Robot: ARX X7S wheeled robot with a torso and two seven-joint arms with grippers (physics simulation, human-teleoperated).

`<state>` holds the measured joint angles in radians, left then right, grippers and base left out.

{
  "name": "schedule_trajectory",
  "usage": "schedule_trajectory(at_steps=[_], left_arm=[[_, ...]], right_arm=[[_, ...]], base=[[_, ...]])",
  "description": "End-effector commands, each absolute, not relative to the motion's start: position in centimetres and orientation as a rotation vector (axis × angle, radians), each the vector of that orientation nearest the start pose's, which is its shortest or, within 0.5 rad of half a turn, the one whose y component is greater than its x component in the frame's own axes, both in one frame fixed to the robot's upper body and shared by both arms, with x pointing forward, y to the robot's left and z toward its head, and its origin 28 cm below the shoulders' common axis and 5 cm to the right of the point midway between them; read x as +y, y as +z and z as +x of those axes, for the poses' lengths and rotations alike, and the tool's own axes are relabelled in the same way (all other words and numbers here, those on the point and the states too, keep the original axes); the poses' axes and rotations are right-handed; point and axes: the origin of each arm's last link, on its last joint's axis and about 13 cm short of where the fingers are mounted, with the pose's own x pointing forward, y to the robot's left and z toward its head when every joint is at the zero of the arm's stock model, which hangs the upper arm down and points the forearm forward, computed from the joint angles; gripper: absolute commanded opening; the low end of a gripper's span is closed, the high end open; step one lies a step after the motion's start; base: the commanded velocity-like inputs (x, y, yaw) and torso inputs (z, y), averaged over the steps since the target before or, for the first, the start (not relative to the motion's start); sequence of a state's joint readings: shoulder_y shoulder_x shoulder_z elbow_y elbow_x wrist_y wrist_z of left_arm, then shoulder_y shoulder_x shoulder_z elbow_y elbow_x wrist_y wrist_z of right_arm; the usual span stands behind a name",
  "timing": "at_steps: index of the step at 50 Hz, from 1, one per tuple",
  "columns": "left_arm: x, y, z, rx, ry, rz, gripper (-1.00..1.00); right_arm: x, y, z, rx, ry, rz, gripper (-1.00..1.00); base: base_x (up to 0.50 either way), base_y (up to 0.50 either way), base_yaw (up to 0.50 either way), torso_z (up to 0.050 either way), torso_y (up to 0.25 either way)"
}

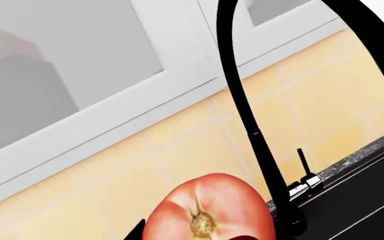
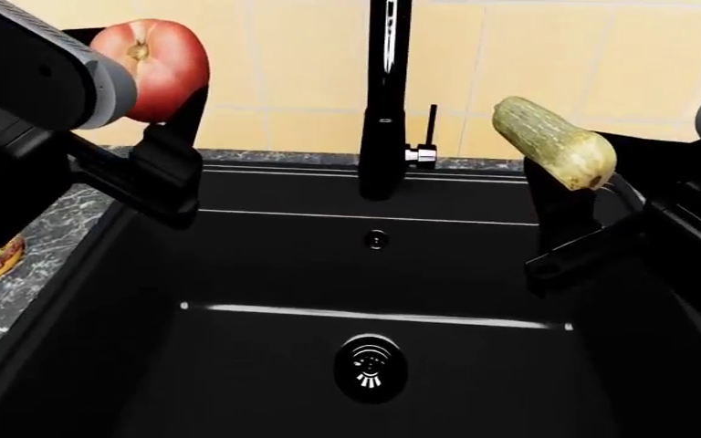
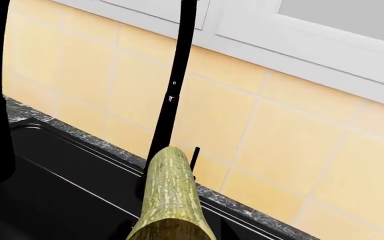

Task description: Pick up the fruits and vegetables and place them in the sink. Turn on the sink faucet to wash them. Then turn the sink off and put them in the tray.

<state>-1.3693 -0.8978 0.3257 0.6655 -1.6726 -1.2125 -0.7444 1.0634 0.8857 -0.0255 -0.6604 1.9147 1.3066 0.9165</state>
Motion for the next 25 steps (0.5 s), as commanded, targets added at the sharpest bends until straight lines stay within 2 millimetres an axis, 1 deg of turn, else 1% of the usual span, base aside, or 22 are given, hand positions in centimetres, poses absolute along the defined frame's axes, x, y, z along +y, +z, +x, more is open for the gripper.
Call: schedule_trajectory(at_steps=[1, 12, 19, 25], left_arm=[[25.1, 33.6, 18.6, -0.191, -0.308, 0.424, -1.00], [24.9, 33.4, 18.6, -0.188, -0.320, 0.430, -1.00], [24.5, 33.1, 18.8, -0.183, -0.342, 0.434, -1.00], [23.9, 32.4, 19.5, -0.161, -0.360, 0.453, -1.00]], right_arm=[[-16.3, 30.6, 17.7, -0.033, 0.218, -0.280, -1.00], [-16.4, 30.3, 18.2, -0.006, 0.212, -0.290, -1.00], [-16.1, 29.6, 19.2, 0.045, 0.239, -0.310, -1.00], [-16.0, 28.7, 20.3, 0.084, 0.249, -0.312, -1.00]], base=[[0.16, 0.01, 0.00, 0.000, 0.000], [0.22, 0.01, 0.00, 0.000, 0.001], [0.00, 0.00, 0.00, 0.000, 0.001], [0.00, 0.00, 0.00, 0.003, 0.002]])
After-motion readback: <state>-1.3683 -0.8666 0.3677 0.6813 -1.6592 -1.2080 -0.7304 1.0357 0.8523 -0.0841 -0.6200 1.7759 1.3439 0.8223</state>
